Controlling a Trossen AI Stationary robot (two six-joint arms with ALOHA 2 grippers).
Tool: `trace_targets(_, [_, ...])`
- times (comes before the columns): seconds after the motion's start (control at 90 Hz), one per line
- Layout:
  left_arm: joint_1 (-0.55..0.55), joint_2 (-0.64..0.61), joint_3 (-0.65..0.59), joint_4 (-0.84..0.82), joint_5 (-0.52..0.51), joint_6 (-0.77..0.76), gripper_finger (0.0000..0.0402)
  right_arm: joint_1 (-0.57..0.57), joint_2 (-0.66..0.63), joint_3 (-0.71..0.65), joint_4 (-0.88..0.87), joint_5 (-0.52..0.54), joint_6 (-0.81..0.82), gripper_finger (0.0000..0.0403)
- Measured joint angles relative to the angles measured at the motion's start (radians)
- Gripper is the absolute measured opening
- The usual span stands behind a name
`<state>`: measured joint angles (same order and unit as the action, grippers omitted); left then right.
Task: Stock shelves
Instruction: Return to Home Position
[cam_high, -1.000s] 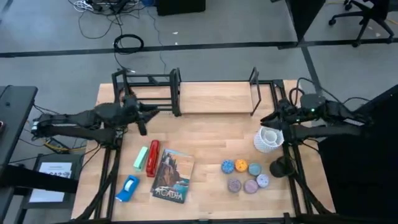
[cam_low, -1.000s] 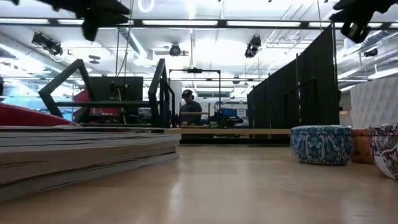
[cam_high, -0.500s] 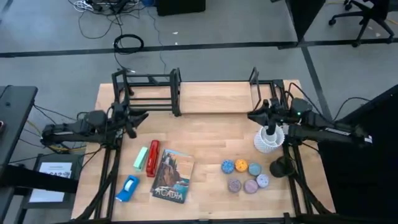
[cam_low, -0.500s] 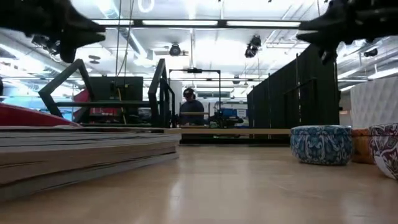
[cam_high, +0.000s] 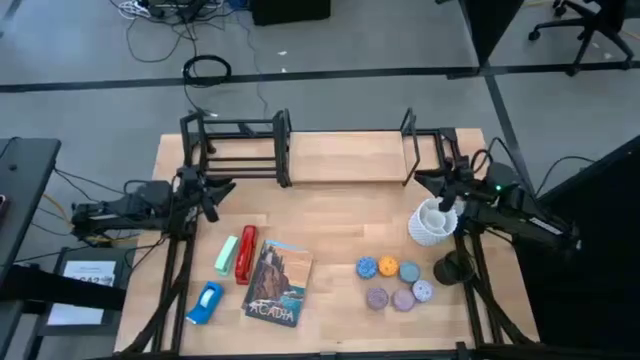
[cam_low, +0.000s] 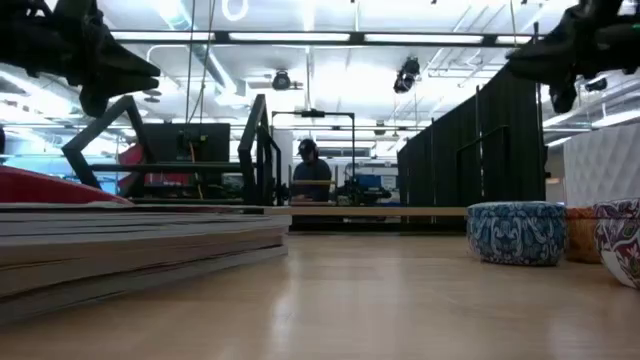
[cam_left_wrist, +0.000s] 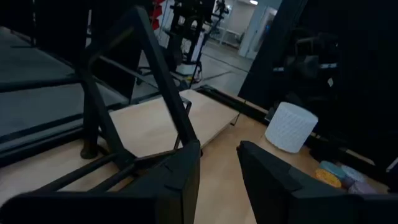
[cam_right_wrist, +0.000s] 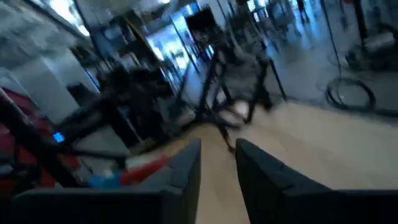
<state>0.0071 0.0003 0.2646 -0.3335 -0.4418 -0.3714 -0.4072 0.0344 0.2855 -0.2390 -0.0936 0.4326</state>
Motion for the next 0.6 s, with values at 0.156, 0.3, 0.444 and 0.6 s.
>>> trace_targets(0.156, [0.002, 0.0, -0.075, 0.105, -0.014, 0.002, 0.0094, 0.002, 0.011, -0.023, 0.072, -0.004, -0.03, 0.0072])
trace_targets(0.3, [0.002, 0.0, -0.168, 0.274, -0.008, 0.003, 0.0094, 0.002, -0.015, -0.08, 0.116, 0.003, -0.001, 0.0072])
trace_targets(0.444, [0.002, 0.0, -0.256, 0.407, 0.012, -0.003, 0.0094, 0.006, -0.031, -0.154, 0.232, -0.01, 0.042, 0.0072])
trace_targets(0.6, [0.002, 0.011, -0.256, 0.414, 0.013, 0.026, 0.0094, 0.007, -0.03, -0.251, 0.406, -0.001, 0.07, 0.0072])
